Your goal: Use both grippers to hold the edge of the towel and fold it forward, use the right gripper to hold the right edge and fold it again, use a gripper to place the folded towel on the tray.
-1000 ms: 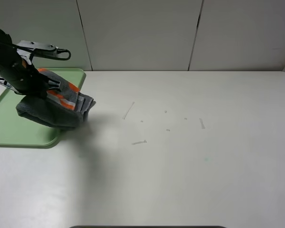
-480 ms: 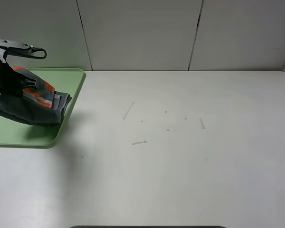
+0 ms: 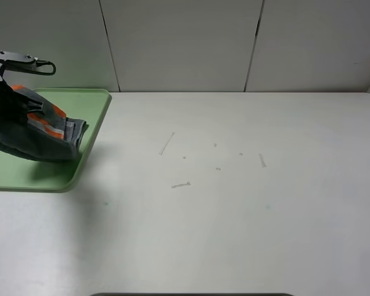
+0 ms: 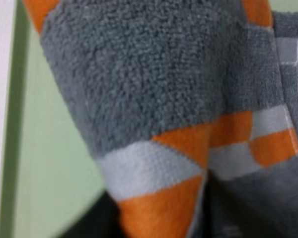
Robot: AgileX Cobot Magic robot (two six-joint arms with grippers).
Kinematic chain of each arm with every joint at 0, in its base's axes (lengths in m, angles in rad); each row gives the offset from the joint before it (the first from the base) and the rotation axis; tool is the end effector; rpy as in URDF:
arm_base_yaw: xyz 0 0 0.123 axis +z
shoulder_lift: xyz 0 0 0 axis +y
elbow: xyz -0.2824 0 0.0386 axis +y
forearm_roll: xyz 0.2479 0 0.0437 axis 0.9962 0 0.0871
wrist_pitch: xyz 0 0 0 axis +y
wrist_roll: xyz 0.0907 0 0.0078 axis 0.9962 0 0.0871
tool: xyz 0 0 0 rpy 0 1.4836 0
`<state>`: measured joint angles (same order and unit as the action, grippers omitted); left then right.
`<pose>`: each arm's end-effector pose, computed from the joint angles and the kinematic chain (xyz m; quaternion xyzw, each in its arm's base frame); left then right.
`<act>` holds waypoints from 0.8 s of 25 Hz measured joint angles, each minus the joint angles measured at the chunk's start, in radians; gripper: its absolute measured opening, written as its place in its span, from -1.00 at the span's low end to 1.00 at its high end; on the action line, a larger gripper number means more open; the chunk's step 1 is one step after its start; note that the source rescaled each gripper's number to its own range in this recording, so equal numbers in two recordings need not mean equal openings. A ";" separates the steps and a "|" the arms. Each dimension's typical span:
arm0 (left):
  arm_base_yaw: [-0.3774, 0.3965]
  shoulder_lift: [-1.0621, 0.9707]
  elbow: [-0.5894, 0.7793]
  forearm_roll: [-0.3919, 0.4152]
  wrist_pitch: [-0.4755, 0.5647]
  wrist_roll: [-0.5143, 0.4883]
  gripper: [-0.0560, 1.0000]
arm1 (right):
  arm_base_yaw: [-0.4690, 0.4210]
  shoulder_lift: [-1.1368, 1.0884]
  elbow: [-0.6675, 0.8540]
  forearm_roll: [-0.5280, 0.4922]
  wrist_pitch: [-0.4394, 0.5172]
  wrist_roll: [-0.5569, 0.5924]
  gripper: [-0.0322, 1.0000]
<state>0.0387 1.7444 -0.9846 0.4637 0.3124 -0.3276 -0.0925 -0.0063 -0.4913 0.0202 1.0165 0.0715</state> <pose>0.3479 0.0261 0.1818 0.0161 0.9506 0.0889 0.2969 -0.0029 0.0018 0.2784 0.0688 0.8393 0.0044 0.5393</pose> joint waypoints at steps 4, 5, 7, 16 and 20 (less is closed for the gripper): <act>0.000 -0.006 0.000 0.000 0.025 0.031 0.86 | 0.000 0.000 0.000 0.000 0.000 0.000 1.00; 0.000 -0.013 0.000 0.000 0.032 0.051 0.91 | 0.000 0.000 0.000 0.000 0.000 0.000 1.00; 0.000 -0.030 0.000 -0.002 0.046 0.079 0.96 | 0.000 0.000 0.000 0.000 0.000 0.000 1.00; -0.004 -0.243 0.019 -0.052 0.232 0.104 0.99 | 0.000 0.000 0.000 0.000 0.000 0.000 1.00; -0.005 -0.420 0.089 -0.107 0.306 0.105 1.00 | 0.000 0.000 0.000 0.000 0.000 0.000 1.00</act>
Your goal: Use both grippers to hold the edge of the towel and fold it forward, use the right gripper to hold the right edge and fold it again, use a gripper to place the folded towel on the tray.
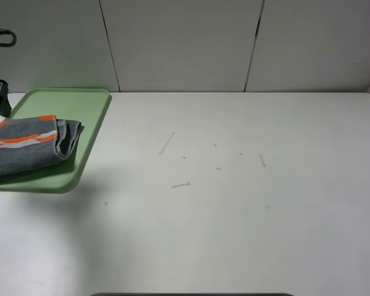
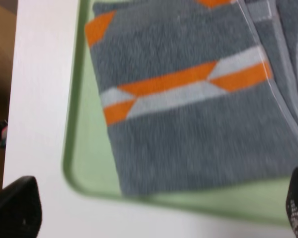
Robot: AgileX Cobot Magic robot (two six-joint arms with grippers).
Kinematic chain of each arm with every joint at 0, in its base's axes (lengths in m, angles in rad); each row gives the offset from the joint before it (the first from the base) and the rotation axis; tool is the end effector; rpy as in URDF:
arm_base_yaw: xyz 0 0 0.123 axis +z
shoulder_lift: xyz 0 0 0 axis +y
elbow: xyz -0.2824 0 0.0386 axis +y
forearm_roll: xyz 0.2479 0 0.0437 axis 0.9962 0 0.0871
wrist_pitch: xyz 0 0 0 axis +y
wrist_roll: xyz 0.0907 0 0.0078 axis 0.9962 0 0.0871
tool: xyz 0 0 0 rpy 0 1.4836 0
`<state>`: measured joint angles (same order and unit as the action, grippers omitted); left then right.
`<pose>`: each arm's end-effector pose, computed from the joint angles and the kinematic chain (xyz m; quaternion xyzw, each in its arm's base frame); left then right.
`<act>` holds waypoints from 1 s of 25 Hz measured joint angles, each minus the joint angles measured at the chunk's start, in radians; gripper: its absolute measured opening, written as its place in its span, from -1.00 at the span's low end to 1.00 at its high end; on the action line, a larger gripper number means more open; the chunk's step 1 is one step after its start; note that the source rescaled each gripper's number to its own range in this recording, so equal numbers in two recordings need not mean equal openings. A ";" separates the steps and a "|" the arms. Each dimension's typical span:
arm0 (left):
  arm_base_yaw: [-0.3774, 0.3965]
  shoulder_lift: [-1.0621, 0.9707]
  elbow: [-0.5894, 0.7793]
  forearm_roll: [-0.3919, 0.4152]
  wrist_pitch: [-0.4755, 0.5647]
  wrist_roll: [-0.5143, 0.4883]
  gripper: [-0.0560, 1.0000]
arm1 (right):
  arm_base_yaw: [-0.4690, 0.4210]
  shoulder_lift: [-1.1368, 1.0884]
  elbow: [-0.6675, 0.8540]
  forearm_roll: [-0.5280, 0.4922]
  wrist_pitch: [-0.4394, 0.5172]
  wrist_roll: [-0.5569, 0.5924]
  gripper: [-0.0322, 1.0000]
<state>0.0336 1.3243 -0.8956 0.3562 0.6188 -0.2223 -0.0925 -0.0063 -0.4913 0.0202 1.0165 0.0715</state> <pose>0.2646 0.0274 0.2714 -0.0139 0.9446 0.1129 0.3078 -0.0029 0.0018 0.2784 0.0688 0.8393 0.0044 0.5393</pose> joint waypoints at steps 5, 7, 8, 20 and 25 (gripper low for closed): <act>0.000 -0.249 0.105 -0.039 0.124 0.003 1.00 | 0.000 0.000 0.000 0.000 -0.001 0.000 1.00; 0.000 -0.359 0.133 -0.060 0.174 0.003 1.00 | 0.000 0.000 0.000 0.000 -0.001 0.000 1.00; 0.000 -0.404 0.145 -0.075 0.205 0.003 1.00 | 0.000 0.000 0.000 0.000 -0.001 0.000 1.00; 0.000 -0.919 0.357 -0.245 0.408 0.078 1.00 | 0.000 0.000 0.000 0.000 -0.001 0.000 1.00; 0.000 -1.070 0.401 -0.318 0.435 0.201 1.00 | 0.000 0.000 0.000 0.000 -0.001 0.000 1.00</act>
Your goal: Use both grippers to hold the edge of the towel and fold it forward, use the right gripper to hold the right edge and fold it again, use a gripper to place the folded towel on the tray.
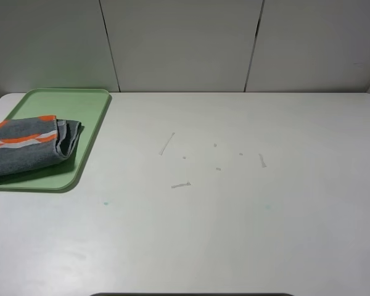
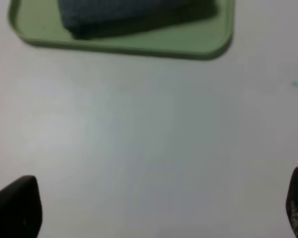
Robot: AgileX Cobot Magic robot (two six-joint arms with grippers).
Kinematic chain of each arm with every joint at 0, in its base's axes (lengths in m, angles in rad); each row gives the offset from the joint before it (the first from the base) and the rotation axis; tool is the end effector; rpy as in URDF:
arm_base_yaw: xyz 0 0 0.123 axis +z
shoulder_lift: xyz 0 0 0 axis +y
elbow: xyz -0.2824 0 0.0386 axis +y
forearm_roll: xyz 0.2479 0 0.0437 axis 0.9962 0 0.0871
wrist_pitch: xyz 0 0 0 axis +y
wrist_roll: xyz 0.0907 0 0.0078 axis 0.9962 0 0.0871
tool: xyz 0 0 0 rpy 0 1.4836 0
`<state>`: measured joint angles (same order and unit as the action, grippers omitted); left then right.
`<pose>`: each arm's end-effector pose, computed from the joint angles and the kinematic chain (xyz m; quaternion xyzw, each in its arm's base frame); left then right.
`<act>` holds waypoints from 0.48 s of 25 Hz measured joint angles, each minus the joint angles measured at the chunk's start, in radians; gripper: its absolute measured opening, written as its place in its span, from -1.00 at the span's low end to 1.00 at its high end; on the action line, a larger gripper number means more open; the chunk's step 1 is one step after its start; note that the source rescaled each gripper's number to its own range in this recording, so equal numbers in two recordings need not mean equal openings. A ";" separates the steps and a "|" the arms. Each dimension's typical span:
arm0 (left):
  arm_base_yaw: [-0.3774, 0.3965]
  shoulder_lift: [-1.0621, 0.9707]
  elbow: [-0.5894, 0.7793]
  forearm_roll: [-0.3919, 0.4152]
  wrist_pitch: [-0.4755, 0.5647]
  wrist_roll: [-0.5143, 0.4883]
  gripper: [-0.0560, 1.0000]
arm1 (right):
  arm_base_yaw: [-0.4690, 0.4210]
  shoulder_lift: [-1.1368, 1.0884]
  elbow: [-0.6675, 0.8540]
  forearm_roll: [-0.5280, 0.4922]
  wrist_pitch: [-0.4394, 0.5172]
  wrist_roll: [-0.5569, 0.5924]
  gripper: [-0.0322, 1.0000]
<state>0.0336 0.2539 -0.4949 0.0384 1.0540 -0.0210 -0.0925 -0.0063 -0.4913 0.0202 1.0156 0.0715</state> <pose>0.0345 0.0042 0.2724 -0.0231 0.9116 0.0217 0.4098 -0.0028 0.0018 0.2784 0.0688 0.8390 0.0044 0.5397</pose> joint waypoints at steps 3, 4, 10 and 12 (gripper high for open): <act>0.000 -0.070 0.000 -0.045 0.000 0.057 1.00 | 0.000 0.000 0.000 0.000 0.000 0.000 1.00; 0.000 -0.092 0.000 -0.056 0.000 0.072 1.00 | 0.000 0.000 0.000 0.000 0.000 0.000 1.00; 0.000 -0.255 0.000 -0.109 0.002 0.139 1.00 | 0.000 0.000 0.000 0.000 0.001 0.000 1.00; 0.000 -0.258 0.000 -0.117 0.002 0.141 0.99 | 0.000 0.000 0.000 0.000 0.001 0.000 1.00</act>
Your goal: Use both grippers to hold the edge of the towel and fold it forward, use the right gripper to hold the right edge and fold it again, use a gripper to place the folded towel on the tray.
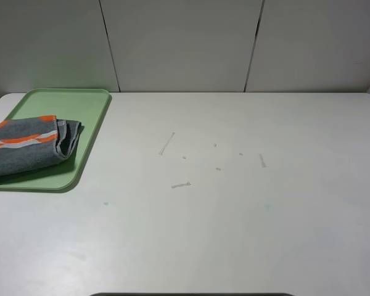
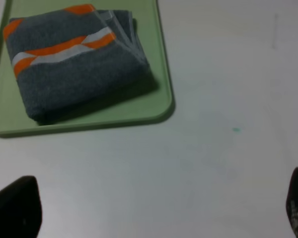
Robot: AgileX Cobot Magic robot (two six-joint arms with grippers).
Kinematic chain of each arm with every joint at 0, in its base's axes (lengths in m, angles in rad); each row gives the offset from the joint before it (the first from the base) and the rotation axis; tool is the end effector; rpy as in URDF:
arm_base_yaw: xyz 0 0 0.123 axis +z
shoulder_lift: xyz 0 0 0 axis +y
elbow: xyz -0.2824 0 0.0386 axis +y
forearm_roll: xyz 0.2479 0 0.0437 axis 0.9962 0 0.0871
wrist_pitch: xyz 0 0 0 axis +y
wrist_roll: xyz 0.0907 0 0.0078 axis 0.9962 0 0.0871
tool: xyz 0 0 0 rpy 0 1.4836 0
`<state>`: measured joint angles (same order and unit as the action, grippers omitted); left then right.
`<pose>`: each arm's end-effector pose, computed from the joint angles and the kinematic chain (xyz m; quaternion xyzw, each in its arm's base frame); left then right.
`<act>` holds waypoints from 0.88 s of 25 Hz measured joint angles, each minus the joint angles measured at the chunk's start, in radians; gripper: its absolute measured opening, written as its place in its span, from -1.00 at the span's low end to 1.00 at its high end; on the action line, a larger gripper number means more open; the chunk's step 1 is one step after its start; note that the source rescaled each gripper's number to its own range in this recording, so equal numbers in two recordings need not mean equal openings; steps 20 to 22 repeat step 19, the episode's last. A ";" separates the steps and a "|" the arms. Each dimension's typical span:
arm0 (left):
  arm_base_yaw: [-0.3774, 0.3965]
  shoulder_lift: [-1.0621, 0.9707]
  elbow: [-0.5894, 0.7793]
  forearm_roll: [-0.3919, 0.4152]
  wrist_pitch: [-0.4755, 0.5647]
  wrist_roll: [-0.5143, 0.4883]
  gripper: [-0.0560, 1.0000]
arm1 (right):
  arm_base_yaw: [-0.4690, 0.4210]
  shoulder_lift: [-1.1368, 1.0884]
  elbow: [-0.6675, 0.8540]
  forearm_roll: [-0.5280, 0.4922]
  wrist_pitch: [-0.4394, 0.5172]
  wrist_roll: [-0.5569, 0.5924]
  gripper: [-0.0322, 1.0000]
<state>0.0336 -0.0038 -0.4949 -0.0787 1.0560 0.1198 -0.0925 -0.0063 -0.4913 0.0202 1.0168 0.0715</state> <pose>-0.0046 -0.0064 0.2763 0.0381 0.8508 0.0008 0.5241 -0.0029 0.0018 0.2783 0.0688 0.8394 0.0044 0.5392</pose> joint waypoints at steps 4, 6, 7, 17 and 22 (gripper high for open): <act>0.000 0.000 0.000 -0.001 0.000 0.003 0.99 | 0.000 0.000 0.000 0.000 0.000 0.000 1.00; 0.000 0.000 0.000 -0.001 0.000 0.003 0.98 | 0.000 0.000 0.000 0.000 0.000 0.000 1.00; 0.000 0.000 0.000 -0.001 0.000 0.003 0.98 | 0.000 0.000 0.000 0.000 0.000 0.000 1.00; 0.000 0.000 0.000 -0.001 0.000 0.002 0.98 | 0.000 0.000 0.000 0.000 0.000 0.000 1.00; 0.000 0.000 0.000 -0.001 0.000 0.001 0.98 | 0.000 0.000 0.000 0.000 0.000 0.000 1.00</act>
